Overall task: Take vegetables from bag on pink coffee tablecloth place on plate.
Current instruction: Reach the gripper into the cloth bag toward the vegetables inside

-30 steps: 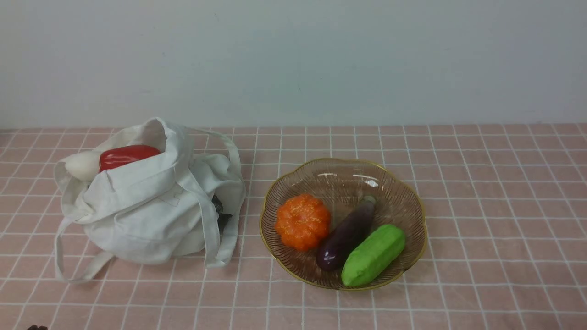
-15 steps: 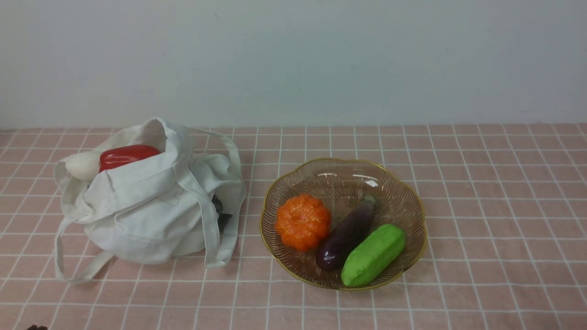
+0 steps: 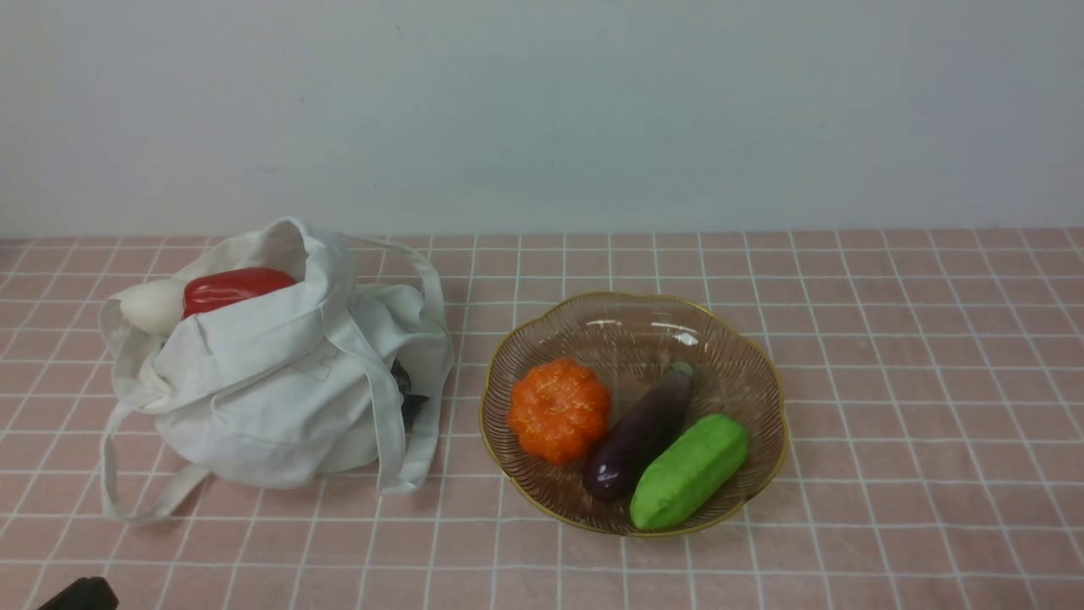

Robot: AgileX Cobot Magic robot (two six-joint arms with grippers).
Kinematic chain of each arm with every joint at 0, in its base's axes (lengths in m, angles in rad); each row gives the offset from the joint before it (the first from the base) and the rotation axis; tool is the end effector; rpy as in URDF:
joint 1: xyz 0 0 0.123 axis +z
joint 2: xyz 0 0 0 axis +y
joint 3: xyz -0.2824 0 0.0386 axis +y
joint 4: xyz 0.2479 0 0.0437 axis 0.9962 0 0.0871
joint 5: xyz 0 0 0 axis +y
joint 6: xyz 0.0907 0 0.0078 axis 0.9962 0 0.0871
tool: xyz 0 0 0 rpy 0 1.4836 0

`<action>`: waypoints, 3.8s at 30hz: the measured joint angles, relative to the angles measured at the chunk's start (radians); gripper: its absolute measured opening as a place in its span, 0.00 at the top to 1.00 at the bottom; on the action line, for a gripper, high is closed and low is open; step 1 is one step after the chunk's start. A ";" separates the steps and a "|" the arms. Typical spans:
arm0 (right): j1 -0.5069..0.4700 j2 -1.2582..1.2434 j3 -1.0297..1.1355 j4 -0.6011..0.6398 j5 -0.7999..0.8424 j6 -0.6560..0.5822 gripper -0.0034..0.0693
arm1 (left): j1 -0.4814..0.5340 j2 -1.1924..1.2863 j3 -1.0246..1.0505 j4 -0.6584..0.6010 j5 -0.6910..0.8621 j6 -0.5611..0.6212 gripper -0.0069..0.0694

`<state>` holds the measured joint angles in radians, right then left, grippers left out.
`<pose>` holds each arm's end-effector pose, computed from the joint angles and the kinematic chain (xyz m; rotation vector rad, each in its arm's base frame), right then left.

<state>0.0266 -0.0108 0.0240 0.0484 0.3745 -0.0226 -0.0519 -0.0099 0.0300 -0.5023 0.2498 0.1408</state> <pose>0.0525 0.0030 0.1719 -0.0161 1.8711 0.0504 0.0546 -0.0137 0.1836 -0.1685 1.7308 -0.3977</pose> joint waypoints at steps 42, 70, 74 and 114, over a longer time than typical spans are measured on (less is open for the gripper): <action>0.000 0.000 0.000 0.000 0.000 0.005 0.97 | 0.133 1.579 -1.539 0.223 0.961 0.121 0.92; 0.000 0.000 0.000 0.000 0.000 0.005 0.97 | 0.120 1.957 -1.670 0.333 0.867 0.413 0.12; 0.000 0.000 0.000 0.000 0.000 0.005 0.97 | 0.120 1.985 -1.670 0.325 0.866 0.418 0.17; 0.000 0.000 0.000 0.000 0.000 0.006 0.97 | 0.120 1.878 -1.676 0.536 0.800 0.387 0.57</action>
<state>0.0266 -0.0108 0.0240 0.0484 0.3745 -0.0166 0.0678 1.8680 -1.6465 0.0341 1.0495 0.5275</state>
